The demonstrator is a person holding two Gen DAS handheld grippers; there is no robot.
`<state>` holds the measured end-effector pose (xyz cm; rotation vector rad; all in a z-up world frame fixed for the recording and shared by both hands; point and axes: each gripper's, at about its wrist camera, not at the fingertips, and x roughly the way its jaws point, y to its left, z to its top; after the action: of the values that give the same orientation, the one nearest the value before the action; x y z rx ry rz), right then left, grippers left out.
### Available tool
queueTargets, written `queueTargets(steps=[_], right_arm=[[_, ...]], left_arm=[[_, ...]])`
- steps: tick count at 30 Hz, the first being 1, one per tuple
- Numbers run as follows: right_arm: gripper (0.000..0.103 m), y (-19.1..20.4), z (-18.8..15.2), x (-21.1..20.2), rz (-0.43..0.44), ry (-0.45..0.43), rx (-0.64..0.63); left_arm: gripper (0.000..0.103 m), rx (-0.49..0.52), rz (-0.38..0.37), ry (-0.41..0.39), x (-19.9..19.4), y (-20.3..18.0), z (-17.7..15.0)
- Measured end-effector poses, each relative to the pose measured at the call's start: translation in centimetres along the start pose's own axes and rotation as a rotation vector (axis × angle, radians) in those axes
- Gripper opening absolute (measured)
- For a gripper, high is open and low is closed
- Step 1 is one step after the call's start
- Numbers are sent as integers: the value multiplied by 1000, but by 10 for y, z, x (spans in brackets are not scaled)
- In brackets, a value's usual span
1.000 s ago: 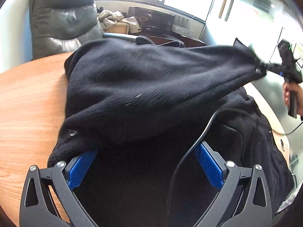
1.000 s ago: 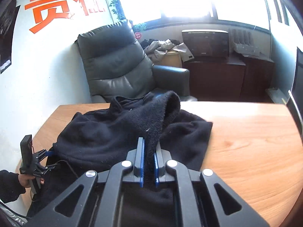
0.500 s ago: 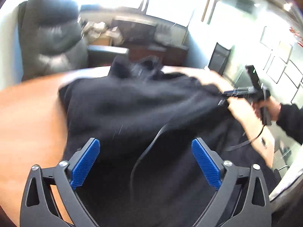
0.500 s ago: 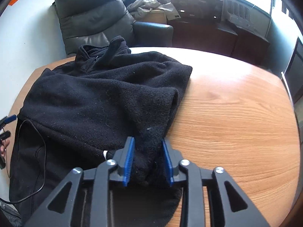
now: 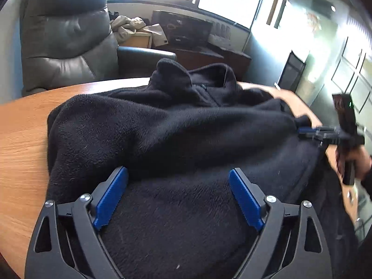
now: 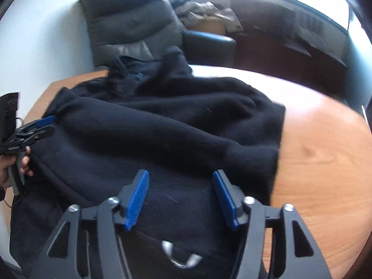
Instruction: Fold clothes
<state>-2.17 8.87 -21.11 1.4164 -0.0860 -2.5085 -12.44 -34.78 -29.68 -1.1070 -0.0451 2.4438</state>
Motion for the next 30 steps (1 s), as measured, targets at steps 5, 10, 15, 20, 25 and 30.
queueTargets(steps=[5, 10, 15, 20, 25, 30], right_arm=[[25, -7, 9, -16, -54, -34, -19], [52, 36, 41, -32, 8, -162, -168], [50, 18, 53, 33, 38, -37, -62], [49, -10, 53, 29, -87, -57, -17], [50, -9, 74, -11, -71, -151, -46], [49, -2, 83, 41, -36, -43, -52]], left_arm=[[91, -6, 26, -29, -24, -1, 9], [103, -7, 28, -86, -23, -14, 39], [95, -66, 87, -7, 16, 6, 32], [92, -102, 116, 50, 31, 17, 34], [103, -60, 93, -5, 12, -6, 49], [102, -105, 144, 62, 41, 11, 37]])
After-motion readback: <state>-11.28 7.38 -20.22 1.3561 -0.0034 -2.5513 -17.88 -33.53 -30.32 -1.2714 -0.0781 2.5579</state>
